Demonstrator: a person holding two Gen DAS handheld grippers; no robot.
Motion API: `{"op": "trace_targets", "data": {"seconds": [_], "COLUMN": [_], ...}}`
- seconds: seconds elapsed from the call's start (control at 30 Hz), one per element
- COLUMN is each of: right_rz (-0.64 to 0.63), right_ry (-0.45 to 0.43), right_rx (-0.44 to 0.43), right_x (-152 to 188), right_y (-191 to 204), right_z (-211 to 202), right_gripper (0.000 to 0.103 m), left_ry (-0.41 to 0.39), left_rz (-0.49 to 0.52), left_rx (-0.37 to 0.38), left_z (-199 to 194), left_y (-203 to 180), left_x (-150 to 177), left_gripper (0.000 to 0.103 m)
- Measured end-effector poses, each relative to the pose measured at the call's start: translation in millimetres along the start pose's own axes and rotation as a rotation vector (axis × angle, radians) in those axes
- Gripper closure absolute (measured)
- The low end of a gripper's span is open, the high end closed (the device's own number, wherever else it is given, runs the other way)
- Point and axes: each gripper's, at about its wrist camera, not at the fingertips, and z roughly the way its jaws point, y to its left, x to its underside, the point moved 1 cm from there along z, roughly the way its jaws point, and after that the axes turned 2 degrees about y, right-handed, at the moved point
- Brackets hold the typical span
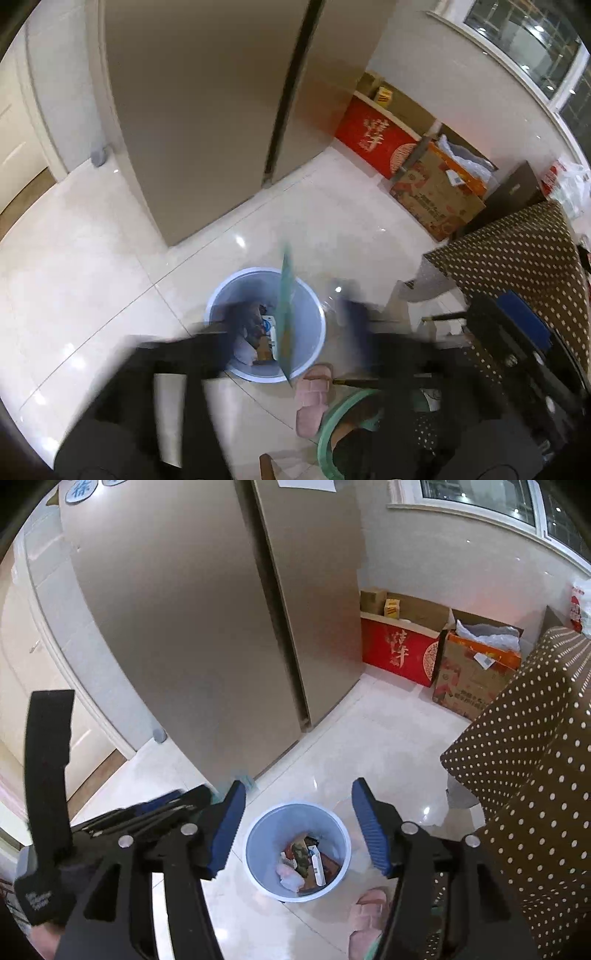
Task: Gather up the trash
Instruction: 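Carry the wrapper in the right tool and the tube in the left tool, drop both into the bin, then move both tools back over the table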
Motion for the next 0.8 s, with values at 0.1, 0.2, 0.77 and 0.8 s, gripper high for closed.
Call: {"op": "trace_targets", "data": {"seconds": [0.1, 0.2, 0.77, 0.8], "right_rz": [-0.001, -0.001, 0.047, 0.05], "right_ry": [0.001, -0.001, -0.188, -0.201], "right_rx": [0.002, 0.004, 0.065, 0.076], "right_x": [1.4, 1.2, -17.6, -17.5], "right_y": [-4.5, -6.2, -45.6, -49.5], "right_z": [-2.4, -5.7, -115.1, -123.8], "right_gripper": [0.044, 0.044, 0.043, 0.043], "left_ry": [-0.012, -0.013, -0.14, -0.144], "left_rz": [0.017, 0.017, 0.159, 0.175], "left_rx": [-0.014, 0.001, 0.069, 0.078], "left_z": [-2.1, -8.1, -89.5, -93.4], "left_y": [-3.6, -8.6, -80.5, -88.9], "left_x": [1.8, 5.1, 2.4, 3.1], "left_gripper": [0.038, 0.038, 0.036, 0.036]}}
